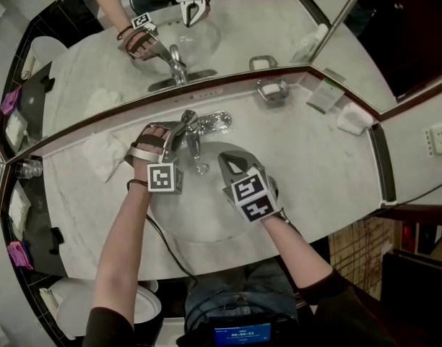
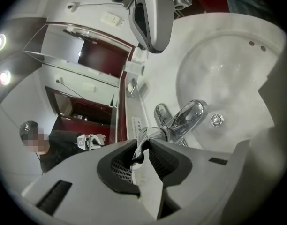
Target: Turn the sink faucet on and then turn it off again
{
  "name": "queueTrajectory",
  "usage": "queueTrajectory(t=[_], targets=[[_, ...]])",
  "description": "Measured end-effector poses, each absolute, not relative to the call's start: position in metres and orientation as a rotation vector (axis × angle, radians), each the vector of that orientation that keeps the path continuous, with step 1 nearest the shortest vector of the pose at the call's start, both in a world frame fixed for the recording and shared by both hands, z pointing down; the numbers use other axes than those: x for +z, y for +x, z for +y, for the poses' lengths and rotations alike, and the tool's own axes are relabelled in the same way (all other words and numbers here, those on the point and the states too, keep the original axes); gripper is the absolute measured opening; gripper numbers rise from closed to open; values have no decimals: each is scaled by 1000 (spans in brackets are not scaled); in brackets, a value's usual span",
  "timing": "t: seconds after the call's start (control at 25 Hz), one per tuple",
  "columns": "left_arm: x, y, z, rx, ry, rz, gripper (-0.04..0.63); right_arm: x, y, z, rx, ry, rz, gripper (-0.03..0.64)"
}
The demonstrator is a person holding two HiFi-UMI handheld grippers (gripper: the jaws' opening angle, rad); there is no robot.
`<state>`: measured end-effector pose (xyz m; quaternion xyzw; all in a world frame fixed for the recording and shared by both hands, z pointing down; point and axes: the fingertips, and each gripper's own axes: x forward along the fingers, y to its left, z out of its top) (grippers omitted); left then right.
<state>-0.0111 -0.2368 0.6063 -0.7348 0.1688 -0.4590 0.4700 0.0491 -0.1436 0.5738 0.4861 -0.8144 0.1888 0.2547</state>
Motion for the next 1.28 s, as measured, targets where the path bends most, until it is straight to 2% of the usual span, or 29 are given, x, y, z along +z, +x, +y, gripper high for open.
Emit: queueTrajectory(t=[1.28], targets=[[626, -22, -221, -964, -1783, 733, 55, 605, 54, -133, 547, 1319, -2174, 23]])
